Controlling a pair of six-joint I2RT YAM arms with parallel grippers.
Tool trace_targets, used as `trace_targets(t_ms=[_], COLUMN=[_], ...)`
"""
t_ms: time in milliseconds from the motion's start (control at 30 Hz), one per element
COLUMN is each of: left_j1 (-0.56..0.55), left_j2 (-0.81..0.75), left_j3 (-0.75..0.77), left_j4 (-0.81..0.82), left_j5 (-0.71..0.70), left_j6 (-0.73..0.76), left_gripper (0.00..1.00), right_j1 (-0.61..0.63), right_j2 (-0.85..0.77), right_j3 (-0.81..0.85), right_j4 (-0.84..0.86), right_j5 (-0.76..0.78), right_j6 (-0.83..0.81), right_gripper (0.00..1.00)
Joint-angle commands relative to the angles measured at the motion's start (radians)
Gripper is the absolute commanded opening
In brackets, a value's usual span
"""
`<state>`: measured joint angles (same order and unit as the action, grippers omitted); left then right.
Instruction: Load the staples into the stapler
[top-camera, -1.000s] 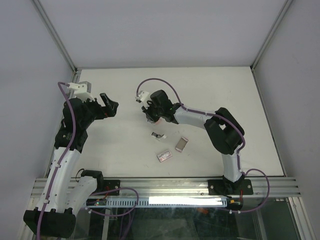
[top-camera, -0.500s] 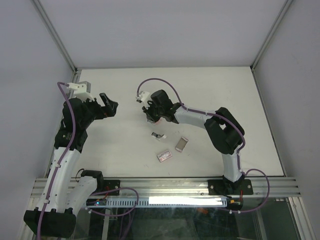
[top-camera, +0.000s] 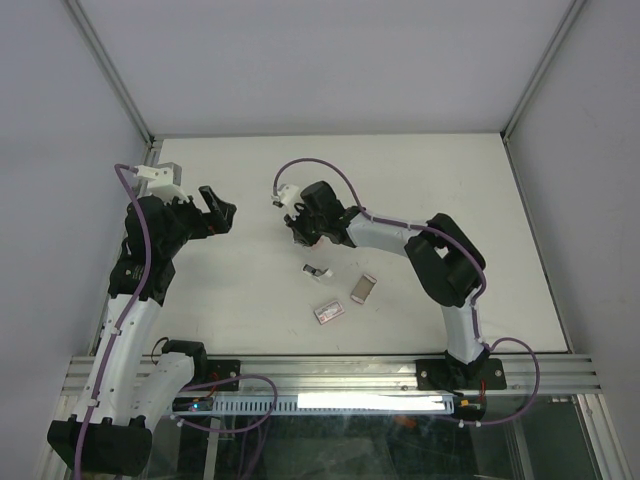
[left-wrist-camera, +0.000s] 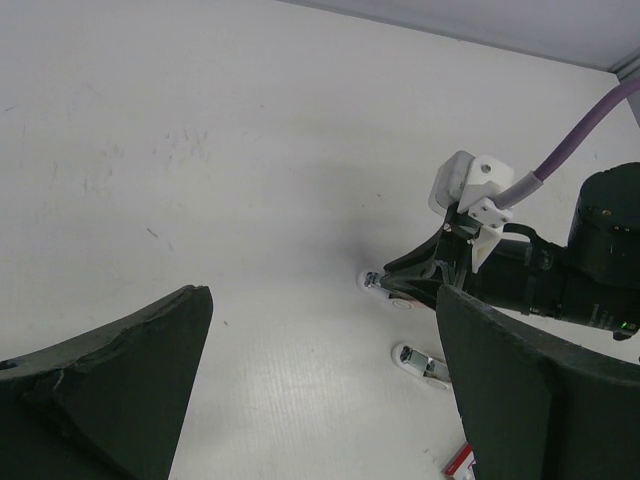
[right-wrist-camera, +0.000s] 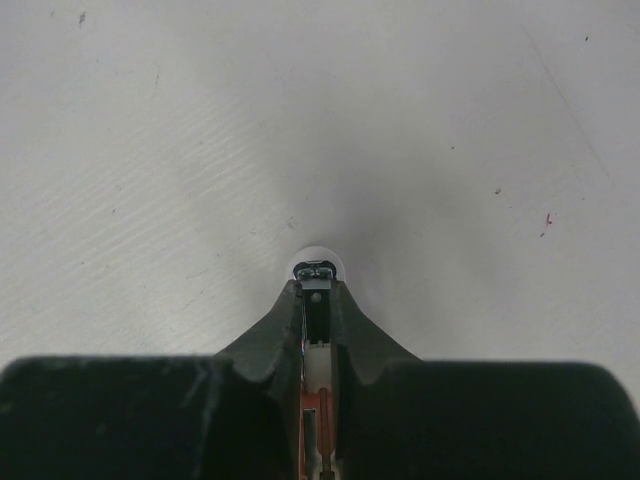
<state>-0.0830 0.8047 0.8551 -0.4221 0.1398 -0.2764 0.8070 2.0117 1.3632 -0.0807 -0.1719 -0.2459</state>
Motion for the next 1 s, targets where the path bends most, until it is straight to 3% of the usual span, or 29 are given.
trace_targets(t_ms=[0, 467, 733, 967], left_j1=[0.014, 0.015, 0.017, 0.019], left_j2=[-0.013, -0.016, -0.015, -0.013], left_j3=[0.004, 0.004, 0.002, 0.000], left_j4=[0.029, 0.029, 0.031, 0.033], left_j5=[0.018, 0.020, 0.022, 0.027], left_j6=[0.008, 0.010, 0.008, 0.006], left_gripper=[0.99, 0.99, 0.99, 0.99], right_j1=[-0.004, -0.007, -0.009, -0.017], right_j2=[0.010, 0.022, -0.009, -0.054], right_j3=[0.043, 0.053, 0.047, 0.052], right_j4=[0.012, -0.004, -0.005, 0.004], right_j5=[-0.006, -0.009, -0.016, -0.039], right_j6=[-0.013, -0.024, -0.014, 0.020], right_gripper=[0.01, 0.04, 0.30, 0.42])
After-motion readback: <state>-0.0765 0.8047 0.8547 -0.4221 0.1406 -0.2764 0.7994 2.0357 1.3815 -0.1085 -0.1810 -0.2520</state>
